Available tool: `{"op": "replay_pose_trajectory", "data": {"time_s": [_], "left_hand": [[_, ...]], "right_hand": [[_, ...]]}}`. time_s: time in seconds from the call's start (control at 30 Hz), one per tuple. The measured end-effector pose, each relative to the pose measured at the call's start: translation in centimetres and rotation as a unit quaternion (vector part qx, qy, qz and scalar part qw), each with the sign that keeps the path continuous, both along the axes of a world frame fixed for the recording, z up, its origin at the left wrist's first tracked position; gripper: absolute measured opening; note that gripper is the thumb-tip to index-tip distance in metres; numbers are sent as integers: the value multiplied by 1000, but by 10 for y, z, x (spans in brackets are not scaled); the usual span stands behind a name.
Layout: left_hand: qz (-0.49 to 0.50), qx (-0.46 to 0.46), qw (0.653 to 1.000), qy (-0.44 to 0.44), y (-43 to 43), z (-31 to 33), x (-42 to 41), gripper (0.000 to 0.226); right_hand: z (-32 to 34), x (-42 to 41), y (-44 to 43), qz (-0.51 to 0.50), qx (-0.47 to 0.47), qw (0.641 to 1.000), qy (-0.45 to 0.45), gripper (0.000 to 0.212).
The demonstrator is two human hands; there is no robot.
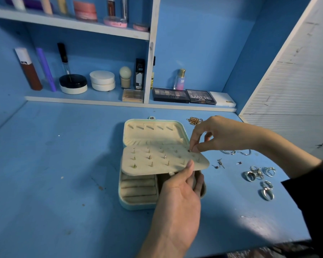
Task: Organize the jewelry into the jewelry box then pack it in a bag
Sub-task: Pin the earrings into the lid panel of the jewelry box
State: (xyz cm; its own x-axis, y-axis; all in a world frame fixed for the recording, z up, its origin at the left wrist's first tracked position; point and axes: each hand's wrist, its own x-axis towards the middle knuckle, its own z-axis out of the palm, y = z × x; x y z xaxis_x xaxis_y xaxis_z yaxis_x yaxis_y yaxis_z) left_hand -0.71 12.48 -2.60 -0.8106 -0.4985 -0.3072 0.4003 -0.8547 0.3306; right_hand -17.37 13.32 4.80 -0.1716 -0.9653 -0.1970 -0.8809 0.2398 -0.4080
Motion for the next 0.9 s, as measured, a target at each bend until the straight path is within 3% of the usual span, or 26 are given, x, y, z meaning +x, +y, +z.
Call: {"op": "replay_pose_trajectory", "data": {"time_s": [0.3,0.5,0.9], "left_hand": [[4,-14,1000,10,0,0,0,56],[-4,-16,1000,13,-1,-4,0,70],[-15,7,1000,-4,-1,1,0,37]], "right_hand": [[2,-2,-6,22,8,999,-42,10],[2,-1,-8,31,19,999,-34,9],[0,9,-9,-18,31,999,18,7]]}}
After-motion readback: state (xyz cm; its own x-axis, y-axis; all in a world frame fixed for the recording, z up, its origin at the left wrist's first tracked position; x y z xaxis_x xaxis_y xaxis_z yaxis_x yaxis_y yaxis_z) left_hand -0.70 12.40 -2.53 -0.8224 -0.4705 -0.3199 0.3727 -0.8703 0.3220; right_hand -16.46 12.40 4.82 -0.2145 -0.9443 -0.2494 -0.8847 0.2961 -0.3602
